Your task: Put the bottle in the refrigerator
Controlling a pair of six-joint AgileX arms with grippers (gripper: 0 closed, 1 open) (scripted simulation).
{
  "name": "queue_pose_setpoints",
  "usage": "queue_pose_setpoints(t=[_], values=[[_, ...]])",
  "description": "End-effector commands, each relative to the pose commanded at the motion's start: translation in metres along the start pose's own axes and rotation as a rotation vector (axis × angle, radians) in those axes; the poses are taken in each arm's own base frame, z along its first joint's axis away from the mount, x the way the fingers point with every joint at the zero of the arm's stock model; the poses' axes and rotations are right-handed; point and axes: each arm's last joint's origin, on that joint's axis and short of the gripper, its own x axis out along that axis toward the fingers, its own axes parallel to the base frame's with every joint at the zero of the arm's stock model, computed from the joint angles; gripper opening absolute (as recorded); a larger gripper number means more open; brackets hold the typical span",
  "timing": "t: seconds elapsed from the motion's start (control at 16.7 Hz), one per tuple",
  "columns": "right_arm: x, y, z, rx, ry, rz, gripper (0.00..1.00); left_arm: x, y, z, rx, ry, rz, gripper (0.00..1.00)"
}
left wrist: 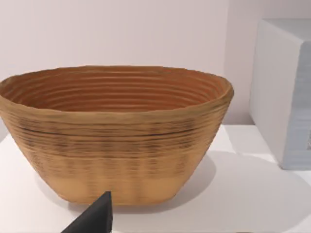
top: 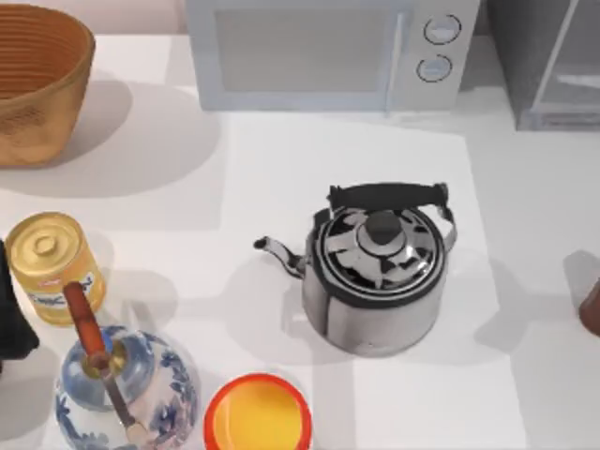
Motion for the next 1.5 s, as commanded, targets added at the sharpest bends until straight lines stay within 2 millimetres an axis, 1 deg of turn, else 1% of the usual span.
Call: queue_pose_setpoints(t=[0.24,0.42,0.6,0.84,1.5], values=[[0.019,0.006,-0.004,0.0,-0.002,0.001,1.0,0.0,0.0,0.0,0.0,0.0,0.0,1.0],[0.028,0.015,-0.009,0.001,-0.004,0.001,1.0,0.0,0.0,0.0,0.0,0.0,0.0,1.0],[0.031,0.021,-0.013,0.002,-0.004,0.0,1.0,0.0,0.0,0.0,0.0,0.0,0.0,1.0],[0.031,0.021,-0.013,0.002,-0.004,0.0,1.0,0.0,0.0,0.0,0.0,0.0,0.0,1.0],[0.031,0.021,-0.013,0.002,-0.004,0.0,0.18,0.0,0.0,0.0,0.0,0.0,0.0,1.0]])
